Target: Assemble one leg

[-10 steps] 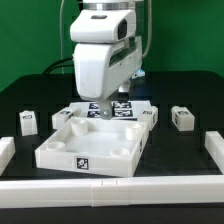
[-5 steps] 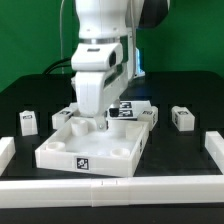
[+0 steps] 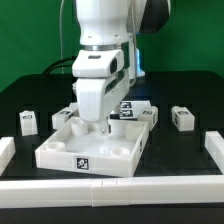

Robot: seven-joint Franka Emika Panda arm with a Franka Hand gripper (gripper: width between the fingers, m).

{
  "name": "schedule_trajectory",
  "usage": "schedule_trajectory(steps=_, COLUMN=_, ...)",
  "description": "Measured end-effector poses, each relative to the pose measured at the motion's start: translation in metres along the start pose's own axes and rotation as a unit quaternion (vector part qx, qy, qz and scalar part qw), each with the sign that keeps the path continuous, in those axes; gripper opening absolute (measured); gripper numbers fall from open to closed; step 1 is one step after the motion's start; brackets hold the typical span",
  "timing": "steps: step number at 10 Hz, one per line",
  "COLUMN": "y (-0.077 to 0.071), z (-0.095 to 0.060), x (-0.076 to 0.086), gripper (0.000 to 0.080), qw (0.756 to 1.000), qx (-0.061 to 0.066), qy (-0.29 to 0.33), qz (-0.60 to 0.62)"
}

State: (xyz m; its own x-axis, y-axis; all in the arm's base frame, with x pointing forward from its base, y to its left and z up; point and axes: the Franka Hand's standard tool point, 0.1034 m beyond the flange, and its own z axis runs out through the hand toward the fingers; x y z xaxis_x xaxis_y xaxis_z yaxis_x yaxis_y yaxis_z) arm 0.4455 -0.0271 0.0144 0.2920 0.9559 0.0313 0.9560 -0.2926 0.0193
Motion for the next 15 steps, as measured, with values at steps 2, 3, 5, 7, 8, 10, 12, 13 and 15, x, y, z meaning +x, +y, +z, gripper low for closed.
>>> schedule_trajectory(steps=2, y=0.0, z=0.0, x=0.0, gripper=0.0204, qw=1.0, qx=0.0, qy=0.0, qz=0.0)
schedule_trajectory(steps=3, y=0.0, z=0.001, x=0.0, gripper=0.0077, qw=1.0, qx=0.001, qy=0.0, qz=0.0)
schedule_trajectory(steps=5, y=-0.001, z=0.001, x=0.0, gripper=0.0057, qw=1.0, qx=0.001, qy=0.0, qz=0.0)
schedule_trajectory(steps=7, y=-0.001, z=0.001, x=0.0, gripper=0.0057, qw=1.0, qx=0.001, qy=0.0, qz=0.0)
schedule_trajectory(steps=8, y=-0.001, z=0.001, x=0.0, gripper=0.0057, qw=1.0, qx=0.001, qy=0.0, qz=0.0)
schedule_trajectory(steps=10, y=-0.001, z=0.001, x=0.0, gripper=0.0057, qw=1.0, qx=0.001, qy=0.0, qz=0.0)
schedule_trajectory(steps=12, y=0.001, z=0.001, x=0.009, gripper=0.0058, qw=1.0, qx=0.0, qy=0.0, qz=-0.022)
schedule_trajectory(steps=13, y=0.001, z=0.001, x=0.023, gripper=0.0058, qw=0.999, qx=-0.002, qy=0.002, qz=-0.035)
schedule_trajectory(steps=15, y=0.003, z=0.003, x=0.056, gripper=0.0058, qw=0.998, qx=-0.005, qy=0.009, qz=-0.062)
